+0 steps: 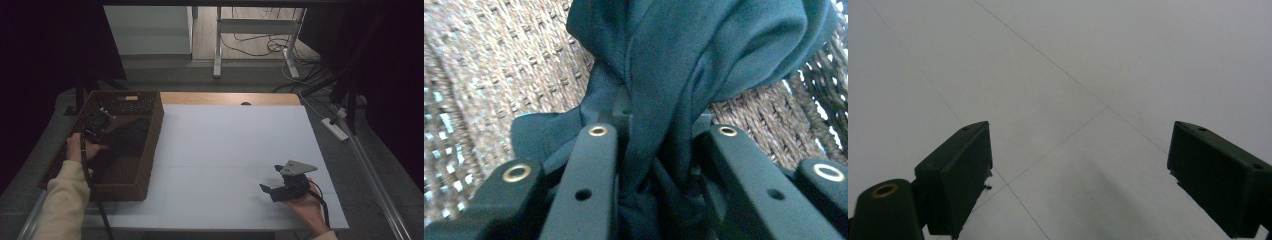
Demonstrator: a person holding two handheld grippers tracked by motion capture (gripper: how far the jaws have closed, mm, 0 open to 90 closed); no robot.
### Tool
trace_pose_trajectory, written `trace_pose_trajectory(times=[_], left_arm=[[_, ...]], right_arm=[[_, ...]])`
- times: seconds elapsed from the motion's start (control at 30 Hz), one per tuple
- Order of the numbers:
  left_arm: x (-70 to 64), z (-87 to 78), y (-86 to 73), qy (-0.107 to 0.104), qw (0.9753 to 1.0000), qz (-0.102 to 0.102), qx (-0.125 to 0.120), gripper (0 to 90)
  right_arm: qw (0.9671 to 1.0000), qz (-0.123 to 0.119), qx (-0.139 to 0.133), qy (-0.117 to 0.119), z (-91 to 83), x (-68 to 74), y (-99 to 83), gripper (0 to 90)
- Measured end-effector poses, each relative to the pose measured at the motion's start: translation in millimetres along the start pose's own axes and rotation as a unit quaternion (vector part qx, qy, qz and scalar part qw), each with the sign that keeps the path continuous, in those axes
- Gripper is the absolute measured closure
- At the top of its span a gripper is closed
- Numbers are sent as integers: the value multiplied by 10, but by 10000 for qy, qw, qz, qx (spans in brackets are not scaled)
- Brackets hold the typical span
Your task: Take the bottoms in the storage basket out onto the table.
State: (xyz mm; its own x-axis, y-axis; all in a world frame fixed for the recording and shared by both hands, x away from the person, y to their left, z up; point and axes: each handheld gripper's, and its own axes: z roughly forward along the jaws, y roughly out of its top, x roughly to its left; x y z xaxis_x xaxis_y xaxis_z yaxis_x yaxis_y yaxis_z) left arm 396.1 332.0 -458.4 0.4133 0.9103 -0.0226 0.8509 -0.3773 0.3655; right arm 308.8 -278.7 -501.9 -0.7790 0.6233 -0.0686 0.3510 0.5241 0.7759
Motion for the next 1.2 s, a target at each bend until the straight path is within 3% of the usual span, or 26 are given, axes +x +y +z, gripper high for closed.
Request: trace_pose_trajectory(times=[0.23,0.4,0.6,0.87,1.2], left_arm=[[-40,-82,-39,96,9996,14,-257,751],[-23,-119,-84,-139,9983,-100,-556,751],[-20,-127,-113,-157,9973,-126,-711,751],[-17,-232,-154,-73,9942,-217,-1054,752],[-20,-347,-203,-142,9895,-320,-1399,752]], right_arm=[[10000,18,-3,-6,3,7,-1,110],[10000,32,31,-12,22,9,-3,110],[10000,62,60,-38,40,14,4,110],[10000,16,84,-48,30,10,-1,110],[10000,29,46,-48,24,-3,0,112]])
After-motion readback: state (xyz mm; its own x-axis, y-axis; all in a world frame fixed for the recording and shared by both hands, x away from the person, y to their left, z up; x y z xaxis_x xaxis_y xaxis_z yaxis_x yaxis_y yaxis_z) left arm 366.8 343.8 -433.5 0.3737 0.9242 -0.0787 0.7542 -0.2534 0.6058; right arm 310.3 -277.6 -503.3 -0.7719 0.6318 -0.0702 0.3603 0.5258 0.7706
